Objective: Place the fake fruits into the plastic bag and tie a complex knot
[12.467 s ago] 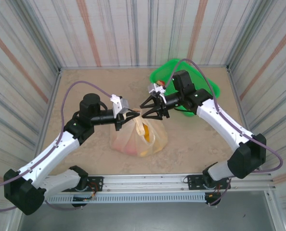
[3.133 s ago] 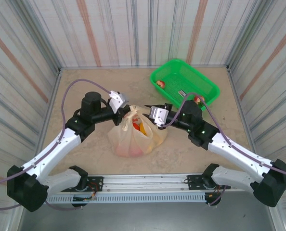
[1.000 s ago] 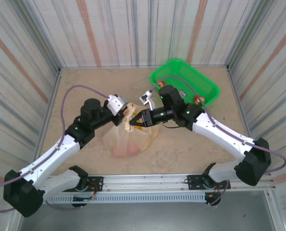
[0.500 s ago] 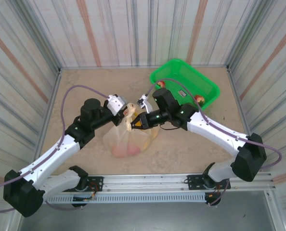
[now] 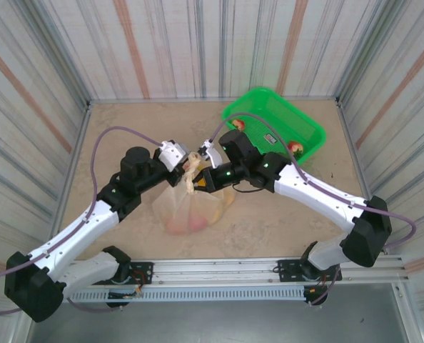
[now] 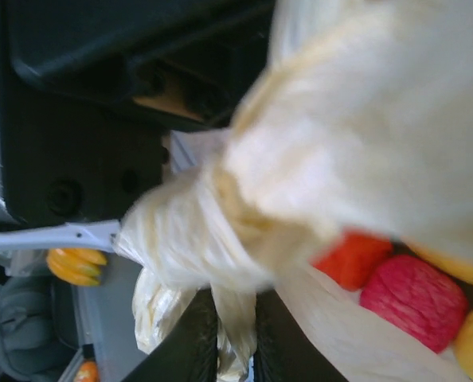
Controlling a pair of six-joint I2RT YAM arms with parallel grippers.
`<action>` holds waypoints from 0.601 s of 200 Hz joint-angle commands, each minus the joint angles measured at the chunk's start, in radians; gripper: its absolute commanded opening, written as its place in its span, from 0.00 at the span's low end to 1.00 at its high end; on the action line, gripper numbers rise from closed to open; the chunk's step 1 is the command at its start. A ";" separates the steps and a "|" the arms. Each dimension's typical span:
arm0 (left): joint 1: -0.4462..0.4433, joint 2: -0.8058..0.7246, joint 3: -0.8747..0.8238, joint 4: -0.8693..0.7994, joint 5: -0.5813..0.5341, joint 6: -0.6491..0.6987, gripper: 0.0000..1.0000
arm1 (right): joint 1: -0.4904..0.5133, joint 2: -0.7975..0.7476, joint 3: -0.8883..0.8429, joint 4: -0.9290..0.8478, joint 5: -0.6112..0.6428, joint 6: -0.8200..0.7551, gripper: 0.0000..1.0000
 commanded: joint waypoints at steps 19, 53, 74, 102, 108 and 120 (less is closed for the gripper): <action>-0.009 -0.031 0.002 0.029 -0.101 0.033 0.00 | 0.005 0.016 0.143 -0.335 0.151 -0.140 0.07; -0.009 -0.028 0.009 0.022 -0.138 0.038 0.00 | 0.007 0.020 0.233 -0.523 0.237 -0.202 0.00; -0.009 -0.035 0.005 0.022 -0.180 0.044 0.00 | 0.007 0.027 0.263 -0.591 0.298 -0.222 0.00; -0.012 -0.049 -0.004 0.033 -0.253 0.061 0.00 | 0.045 0.048 0.327 -0.693 0.406 -0.242 0.00; -0.013 -0.053 -0.006 0.036 -0.266 0.067 0.00 | 0.055 0.054 0.339 -0.710 0.430 -0.245 0.00; -0.016 -0.062 -0.013 0.043 -0.284 0.078 0.00 | 0.068 0.064 0.358 -0.744 0.468 -0.248 0.00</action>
